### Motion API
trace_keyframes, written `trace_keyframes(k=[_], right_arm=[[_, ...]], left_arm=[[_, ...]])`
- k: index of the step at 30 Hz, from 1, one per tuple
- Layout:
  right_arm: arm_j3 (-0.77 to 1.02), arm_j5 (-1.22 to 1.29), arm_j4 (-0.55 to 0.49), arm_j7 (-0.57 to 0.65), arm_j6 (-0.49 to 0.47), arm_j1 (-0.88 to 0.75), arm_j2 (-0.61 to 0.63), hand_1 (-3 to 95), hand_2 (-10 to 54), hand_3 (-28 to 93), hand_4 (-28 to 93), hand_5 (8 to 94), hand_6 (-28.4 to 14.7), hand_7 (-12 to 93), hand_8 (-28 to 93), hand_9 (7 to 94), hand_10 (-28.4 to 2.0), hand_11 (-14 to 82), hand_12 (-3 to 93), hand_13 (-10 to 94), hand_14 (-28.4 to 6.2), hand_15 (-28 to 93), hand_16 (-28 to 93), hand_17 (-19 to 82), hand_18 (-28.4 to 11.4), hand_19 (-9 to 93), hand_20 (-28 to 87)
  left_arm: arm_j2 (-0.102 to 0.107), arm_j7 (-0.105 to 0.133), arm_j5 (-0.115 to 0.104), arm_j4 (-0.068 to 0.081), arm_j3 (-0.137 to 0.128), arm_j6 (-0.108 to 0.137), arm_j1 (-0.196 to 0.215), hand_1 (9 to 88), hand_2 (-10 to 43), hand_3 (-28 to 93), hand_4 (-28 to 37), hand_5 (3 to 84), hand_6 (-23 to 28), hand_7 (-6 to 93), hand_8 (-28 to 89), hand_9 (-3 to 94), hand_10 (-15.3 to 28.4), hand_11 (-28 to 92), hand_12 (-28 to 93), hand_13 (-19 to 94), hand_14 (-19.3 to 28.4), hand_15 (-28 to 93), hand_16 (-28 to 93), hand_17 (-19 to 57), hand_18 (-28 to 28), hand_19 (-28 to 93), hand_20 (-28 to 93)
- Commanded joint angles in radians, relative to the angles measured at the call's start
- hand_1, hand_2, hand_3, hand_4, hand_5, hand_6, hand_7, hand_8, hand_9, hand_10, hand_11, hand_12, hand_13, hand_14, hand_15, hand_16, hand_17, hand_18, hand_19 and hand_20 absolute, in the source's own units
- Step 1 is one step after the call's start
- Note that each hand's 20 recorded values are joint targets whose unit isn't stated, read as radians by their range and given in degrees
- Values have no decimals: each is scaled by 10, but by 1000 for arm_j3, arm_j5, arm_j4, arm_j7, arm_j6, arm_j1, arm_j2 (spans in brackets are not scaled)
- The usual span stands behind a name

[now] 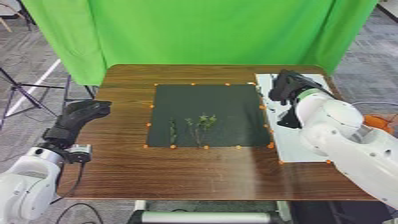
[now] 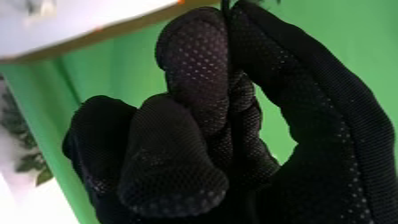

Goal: Arrange flowers

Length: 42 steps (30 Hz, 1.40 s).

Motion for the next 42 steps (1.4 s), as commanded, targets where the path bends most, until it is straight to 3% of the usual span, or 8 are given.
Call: trace_keyframes(k=[1, 17, 42], right_arm=[[-38, -24, -27, 4, -6, -64, -91, 542, -95, 541, 221, 739, -15, 463, 217, 918, -111, 480, 263, 937, 0, 705, 246, 692, -144, 932, 669], [-53, -68, -1, 30, -6, -142, -182, 543, -95, 539, 222, 740, -16, 459, 217, 918, -111, 476, 263, 937, 2, 705, 240, 694, -143, 932, 668], [-45, -79, 57, 50, -10, -168, -213, 524, -95, 564, 193, 733, -14, 460, 209, 914, -108, 470, 265, 937, 4, 692, 244, 689, -136, 932, 662]], left_arm=[[-3, -4, 4, -5, -3, -11, 8, 307, -41, 608, -162, 475, 61, 159, -68, 443, 147, 226, 127, 355, 176, 201, -17, 50, 122, 132, 143], [-8, -4, 3, -4, -2, -18, 10, 305, -42, 610, -161, 476, 62, 157, -68, 443, 145, 226, 127, 354, 176, 201, -16, 49, 122, 131, 142], [-13, -24, 11, 4, 6, -60, -4, 305, -40, 608, -162, 474, 61, 155, -66, 443, 145, 225, 128, 353, 177, 201, -16, 47, 123, 132, 142]])
